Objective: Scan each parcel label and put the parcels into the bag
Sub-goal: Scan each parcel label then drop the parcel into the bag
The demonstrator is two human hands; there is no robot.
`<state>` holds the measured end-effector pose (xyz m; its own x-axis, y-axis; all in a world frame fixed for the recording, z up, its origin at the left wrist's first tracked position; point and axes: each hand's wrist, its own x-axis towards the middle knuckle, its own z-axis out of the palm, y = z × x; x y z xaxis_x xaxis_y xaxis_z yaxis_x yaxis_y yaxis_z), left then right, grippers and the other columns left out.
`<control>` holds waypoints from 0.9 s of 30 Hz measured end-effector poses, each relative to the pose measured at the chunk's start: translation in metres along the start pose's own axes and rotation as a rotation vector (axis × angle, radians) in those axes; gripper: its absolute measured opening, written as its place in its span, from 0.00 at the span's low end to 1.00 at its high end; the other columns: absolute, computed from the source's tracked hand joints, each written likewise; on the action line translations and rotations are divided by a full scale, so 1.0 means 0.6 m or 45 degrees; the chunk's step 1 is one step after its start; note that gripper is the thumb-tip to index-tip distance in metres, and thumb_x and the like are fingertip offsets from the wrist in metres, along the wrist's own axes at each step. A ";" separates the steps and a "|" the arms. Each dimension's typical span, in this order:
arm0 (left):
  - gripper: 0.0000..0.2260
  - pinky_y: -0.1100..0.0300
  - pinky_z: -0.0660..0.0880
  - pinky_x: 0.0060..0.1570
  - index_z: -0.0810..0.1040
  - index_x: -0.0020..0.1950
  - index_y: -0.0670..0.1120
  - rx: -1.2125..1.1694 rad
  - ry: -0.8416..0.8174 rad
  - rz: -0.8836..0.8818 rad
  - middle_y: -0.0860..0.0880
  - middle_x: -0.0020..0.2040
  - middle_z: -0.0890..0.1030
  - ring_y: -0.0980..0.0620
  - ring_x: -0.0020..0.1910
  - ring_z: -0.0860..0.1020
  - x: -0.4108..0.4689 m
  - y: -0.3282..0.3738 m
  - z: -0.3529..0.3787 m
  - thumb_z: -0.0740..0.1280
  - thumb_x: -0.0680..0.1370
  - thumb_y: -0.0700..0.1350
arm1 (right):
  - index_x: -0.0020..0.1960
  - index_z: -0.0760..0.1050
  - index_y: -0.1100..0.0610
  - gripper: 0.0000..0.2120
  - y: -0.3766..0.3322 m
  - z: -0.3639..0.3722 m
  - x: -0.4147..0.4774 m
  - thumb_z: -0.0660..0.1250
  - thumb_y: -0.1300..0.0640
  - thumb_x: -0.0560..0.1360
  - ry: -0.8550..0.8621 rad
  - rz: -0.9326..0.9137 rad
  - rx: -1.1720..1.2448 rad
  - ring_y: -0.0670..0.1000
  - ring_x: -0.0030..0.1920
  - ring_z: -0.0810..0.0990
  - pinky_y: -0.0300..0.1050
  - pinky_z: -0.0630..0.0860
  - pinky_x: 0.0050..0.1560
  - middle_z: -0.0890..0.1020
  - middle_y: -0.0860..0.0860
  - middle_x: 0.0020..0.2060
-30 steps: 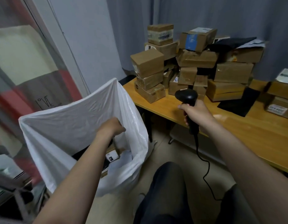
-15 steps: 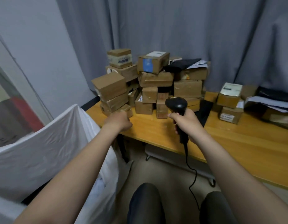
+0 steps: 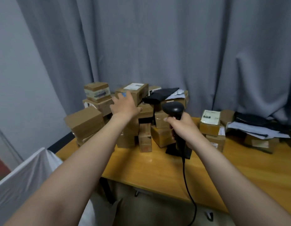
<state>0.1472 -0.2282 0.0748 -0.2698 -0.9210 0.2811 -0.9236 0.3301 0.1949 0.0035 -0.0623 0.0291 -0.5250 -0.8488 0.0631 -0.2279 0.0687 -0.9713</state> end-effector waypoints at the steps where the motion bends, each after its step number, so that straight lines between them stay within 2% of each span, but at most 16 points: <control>1: 0.40 0.39 0.69 0.67 0.59 0.79 0.48 -0.024 0.029 -0.019 0.39 0.77 0.63 0.34 0.76 0.61 0.017 0.004 -0.001 0.71 0.76 0.65 | 0.52 0.75 0.55 0.09 -0.005 0.000 0.008 0.70 0.50 0.80 0.010 -0.019 -0.003 0.54 0.30 0.80 0.52 0.80 0.38 0.78 0.50 0.27; 7: 0.50 0.38 0.65 0.71 0.54 0.80 0.49 -0.245 0.065 -0.198 0.37 0.79 0.58 0.33 0.79 0.56 0.097 0.008 0.022 0.75 0.70 0.68 | 0.48 0.76 0.54 0.06 -0.012 0.006 0.040 0.70 0.52 0.80 0.053 -0.085 0.008 0.51 0.27 0.78 0.47 0.77 0.34 0.77 0.51 0.27; 11: 0.50 0.38 0.66 0.71 0.54 0.78 0.51 -0.277 0.084 -0.217 0.35 0.78 0.59 0.33 0.78 0.59 0.127 0.009 0.046 0.77 0.67 0.68 | 0.50 0.76 0.55 0.06 -0.002 0.005 0.060 0.69 0.53 0.81 0.036 -0.058 0.015 0.50 0.28 0.78 0.46 0.77 0.33 0.78 0.52 0.29; 15: 0.52 0.36 0.63 0.74 0.50 0.80 0.54 -0.340 0.106 -0.231 0.35 0.82 0.48 0.32 0.80 0.52 0.147 0.004 0.049 0.78 0.67 0.65 | 0.55 0.76 0.55 0.07 0.006 0.008 0.072 0.69 0.52 0.82 0.020 -0.021 0.028 0.49 0.28 0.78 0.44 0.77 0.32 0.79 0.52 0.32; 18: 0.52 0.36 0.65 0.72 0.51 0.79 0.54 -0.412 0.082 -0.253 0.36 0.80 0.55 0.33 0.79 0.55 0.161 -0.006 0.045 0.79 0.66 0.66 | 0.55 0.76 0.54 0.07 0.010 0.012 0.074 0.69 0.52 0.82 0.008 -0.012 0.046 0.49 0.29 0.78 0.43 0.77 0.32 0.79 0.52 0.32; 21: 0.48 0.40 0.70 0.67 0.56 0.77 0.53 -0.453 0.105 -0.225 0.38 0.75 0.62 0.35 0.75 0.61 0.163 -0.010 0.043 0.79 0.66 0.63 | 0.56 0.76 0.55 0.08 0.012 0.015 0.074 0.69 0.52 0.82 0.010 -0.010 0.048 0.49 0.29 0.78 0.42 0.77 0.31 0.79 0.52 0.33; 24: 0.42 0.46 0.72 0.58 0.61 0.73 0.50 -0.454 0.232 -0.177 0.38 0.71 0.63 0.35 0.70 0.63 0.148 -0.007 0.035 0.79 0.67 0.58 | 0.57 0.75 0.55 0.09 0.008 0.014 0.068 0.70 0.52 0.81 0.014 -0.009 0.054 0.49 0.29 0.79 0.42 0.78 0.32 0.79 0.53 0.34; 27: 0.40 0.47 0.72 0.58 0.63 0.71 0.48 -0.456 0.370 -0.133 0.37 0.70 0.64 0.35 0.68 0.64 0.122 -0.008 0.015 0.79 0.66 0.58 | 0.56 0.75 0.54 0.08 0.003 0.011 0.058 0.70 0.52 0.81 0.026 -0.018 0.073 0.49 0.30 0.79 0.44 0.78 0.33 0.79 0.52 0.35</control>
<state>0.1293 -0.2991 0.0859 -0.0456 -0.8738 0.4842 -0.7757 0.3364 0.5340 -0.0099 -0.0951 0.0280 -0.5388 -0.8385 0.0814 -0.1884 0.0258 -0.9817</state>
